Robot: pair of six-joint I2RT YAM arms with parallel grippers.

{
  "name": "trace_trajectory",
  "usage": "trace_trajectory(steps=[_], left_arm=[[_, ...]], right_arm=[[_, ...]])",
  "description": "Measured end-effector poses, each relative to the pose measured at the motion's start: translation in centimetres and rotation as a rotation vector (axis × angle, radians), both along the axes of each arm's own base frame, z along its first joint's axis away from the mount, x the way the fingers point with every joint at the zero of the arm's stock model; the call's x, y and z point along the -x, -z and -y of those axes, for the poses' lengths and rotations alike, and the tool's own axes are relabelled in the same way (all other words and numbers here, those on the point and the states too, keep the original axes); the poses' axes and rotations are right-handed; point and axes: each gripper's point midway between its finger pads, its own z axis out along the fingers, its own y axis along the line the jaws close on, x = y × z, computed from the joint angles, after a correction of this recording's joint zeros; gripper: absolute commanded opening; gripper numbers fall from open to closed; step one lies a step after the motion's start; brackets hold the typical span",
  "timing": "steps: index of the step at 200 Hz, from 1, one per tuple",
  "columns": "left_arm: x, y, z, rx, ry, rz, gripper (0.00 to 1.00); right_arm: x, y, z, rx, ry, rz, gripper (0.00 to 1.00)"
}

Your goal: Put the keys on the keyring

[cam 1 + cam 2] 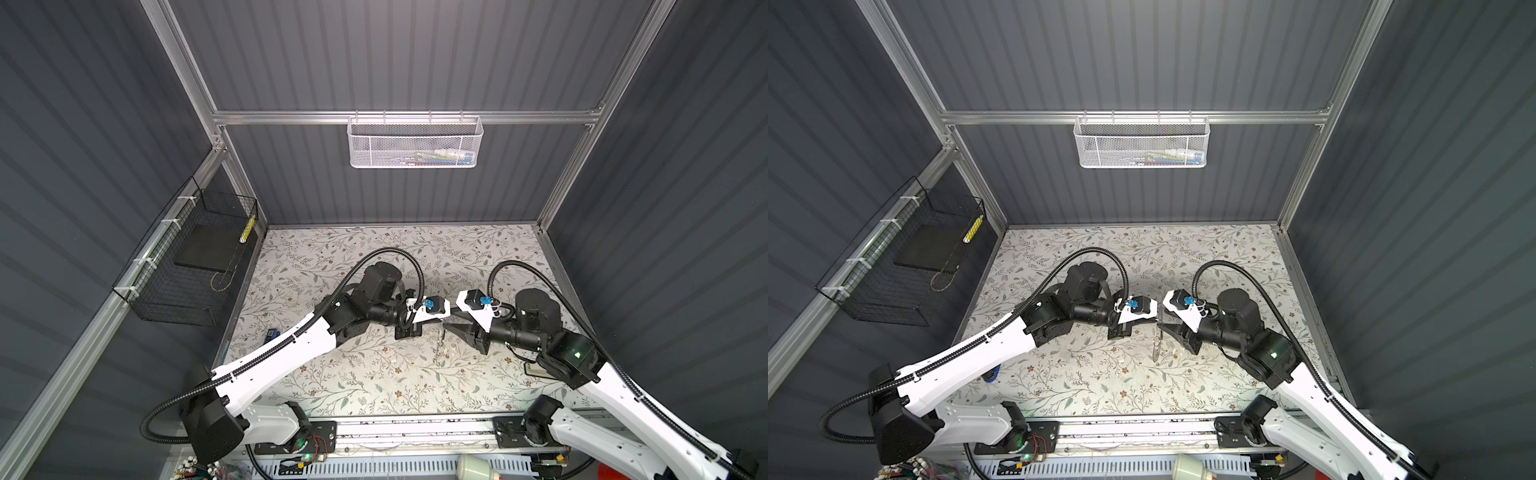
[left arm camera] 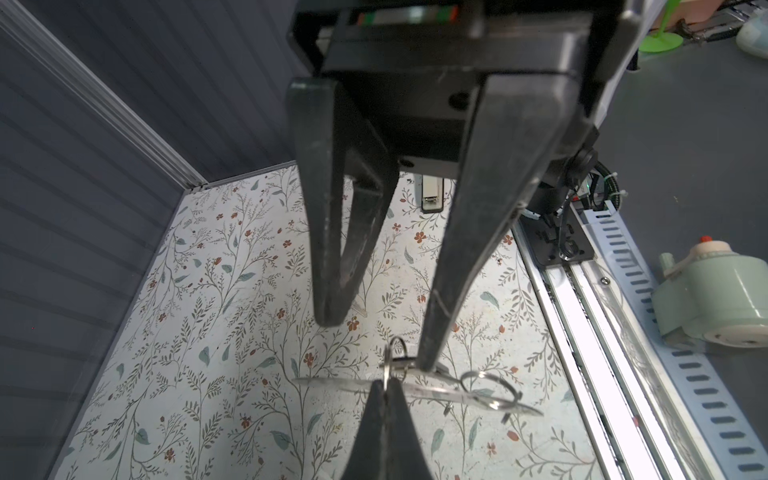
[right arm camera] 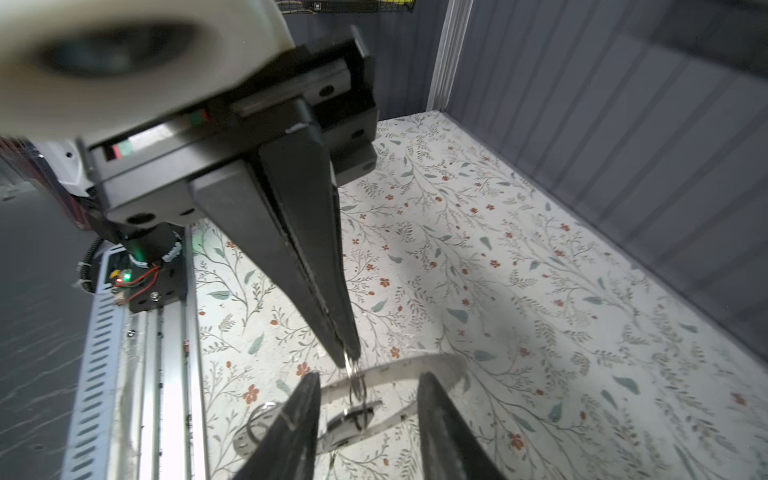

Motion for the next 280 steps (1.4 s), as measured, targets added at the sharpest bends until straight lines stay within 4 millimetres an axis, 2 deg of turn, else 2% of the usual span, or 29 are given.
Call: trace_trajectory(steps=[55, 99, 172, 231, 280], left_arm=[[-0.9, -2.3, 0.6, 0.169, -0.084, -0.035, 0.0], [-1.2, -3.3, 0.9, 0.256, -0.116, -0.069, 0.0], [-1.2, -4.7, 1.2, 0.33, -0.11, -0.083, 0.0], [-0.6, -4.7, 1.3, 0.354, -0.071, -0.092, 0.0], [-0.1, -5.2, 1.5, 0.397, -0.038, -0.103, 0.0]], right_arm=[[-0.9, -0.6, 0.9, -0.028, 0.081, 0.048, 0.48], [-1.6, -1.1, 1.5, -0.042, 0.134, 0.071, 0.49], [-0.6, -3.6, 3.6, -0.136, 0.193, 0.194, 0.49], [-2.2, -2.8, 4.4, -0.095, 0.289, 0.186, 0.47], [-2.2, -2.2, 3.3, -0.086, 0.236, 0.145, 0.4]])
